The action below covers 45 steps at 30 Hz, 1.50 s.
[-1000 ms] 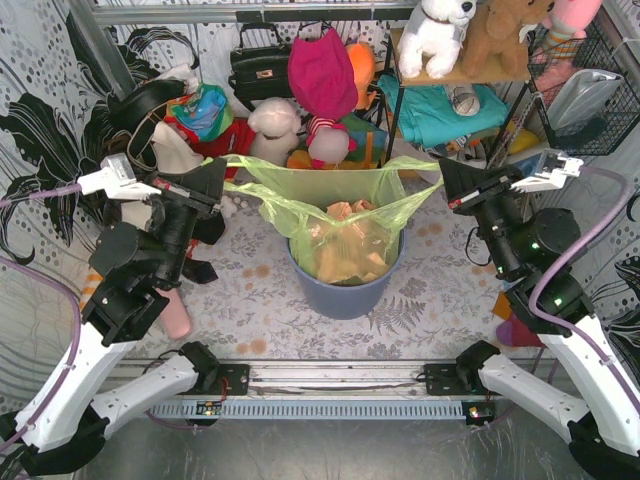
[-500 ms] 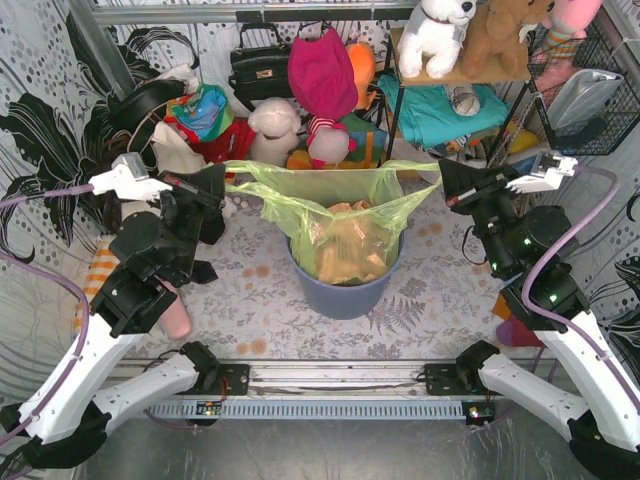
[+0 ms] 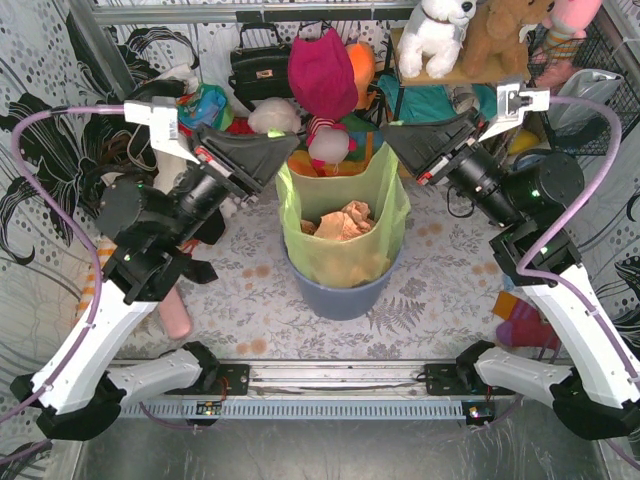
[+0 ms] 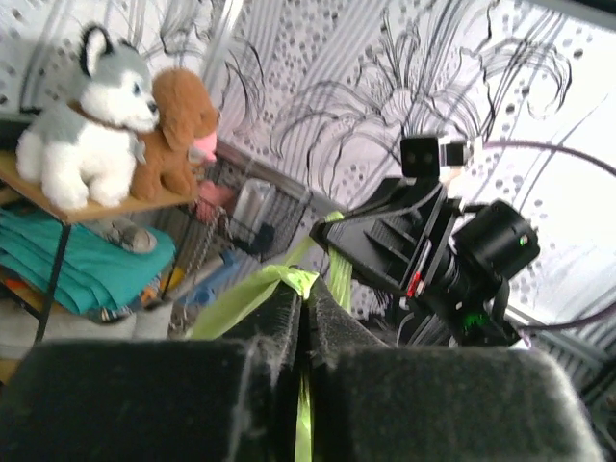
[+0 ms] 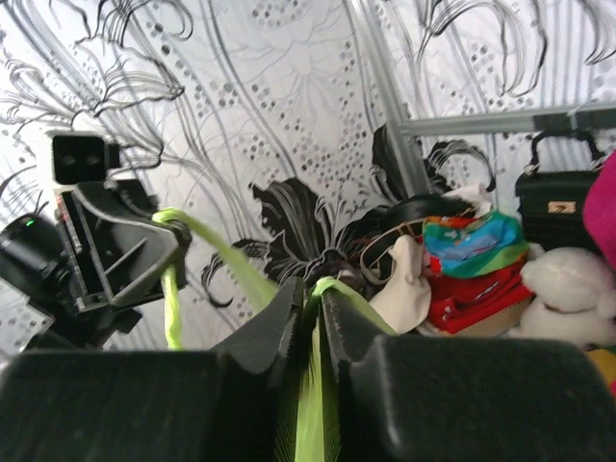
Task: Tie the trash bag
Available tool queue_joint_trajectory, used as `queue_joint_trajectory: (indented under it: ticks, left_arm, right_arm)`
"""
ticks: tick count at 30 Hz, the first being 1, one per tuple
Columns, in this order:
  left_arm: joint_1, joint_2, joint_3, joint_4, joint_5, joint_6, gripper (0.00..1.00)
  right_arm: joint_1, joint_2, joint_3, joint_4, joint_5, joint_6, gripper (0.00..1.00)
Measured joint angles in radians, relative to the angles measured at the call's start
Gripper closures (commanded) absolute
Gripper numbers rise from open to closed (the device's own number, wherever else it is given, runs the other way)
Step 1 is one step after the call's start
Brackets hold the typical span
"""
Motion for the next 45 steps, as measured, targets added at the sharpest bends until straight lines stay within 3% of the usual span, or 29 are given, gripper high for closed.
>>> queue_joint_trajectory:
  ticks: [5, 7, 11, 15, 18, 22, 24, 27, 31, 39, 42, 45]
  left_arm:
    - [0.000, -0.022, -0.097, 0.010, 0.061, -0.024, 0.52]
    - [0.000, -0.031, -0.116, 0.002, 0.064, -0.028, 0.44]
    - [0.000, -0.037, -0.120, -0.019, 0.069, -0.034, 0.40]
    - [0.000, -0.038, -0.120, -0.024, 0.085, -0.034, 0.40]
    - [0.000, -0.022, -0.115, -0.021, 0.116, -0.035, 0.46]
    - [0.000, 0.046, -0.048, -0.034, 0.173, -0.038, 0.80]
    - [0.000, 0.093, 0.021, -0.057, 0.190, -0.034, 0.90]
    - [0.000, 0.140, 0.122, -0.096, 0.185, -0.016, 1.00]
    - [0.000, 0.104, 0.133, -0.118, 0.097, 0.010, 1.00]
    - [0.000, -0.068, -0.131, -0.021, -0.088, -0.024, 1.00]
    - [0.000, -0.035, -0.143, -0.004, -0.115, -0.035, 1.00]
    - [0.000, 0.056, -0.053, -0.028, -0.121, -0.021, 1.00]
  right_arm:
    - [0.000, -0.056, -0.107, 0.017, -0.060, 0.002, 0.61]
    - [0.000, -0.068, -0.138, 0.014, -0.074, 0.008, 0.55]
    - [0.000, -0.069, -0.162, 0.007, -0.103, 0.013, 0.53]
    - [0.000, -0.061, -0.162, 0.003, -0.123, 0.013, 0.59]
    - [0.000, -0.052, -0.160, 0.003, -0.134, 0.016, 0.69]
    - [0.000, -0.013, -0.106, -0.002, -0.145, 0.016, 0.95]
    - [0.000, 0.025, -0.043, -0.005, -0.152, 0.015, 1.00]
    - [0.000, 0.081, 0.058, -0.012, -0.167, 0.013, 1.00]
    - [0.000, 0.108, 0.105, -0.012, -0.174, 0.013, 1.00]
    - [0.000, 0.050, -0.063, 0.012, -0.116, 0.030, 1.00]
    - [0.000, 0.072, -0.063, -0.002, -0.093, 0.032, 1.00]
    - [0.000, 0.119, 0.013, -0.021, -0.089, 0.030, 1.00]
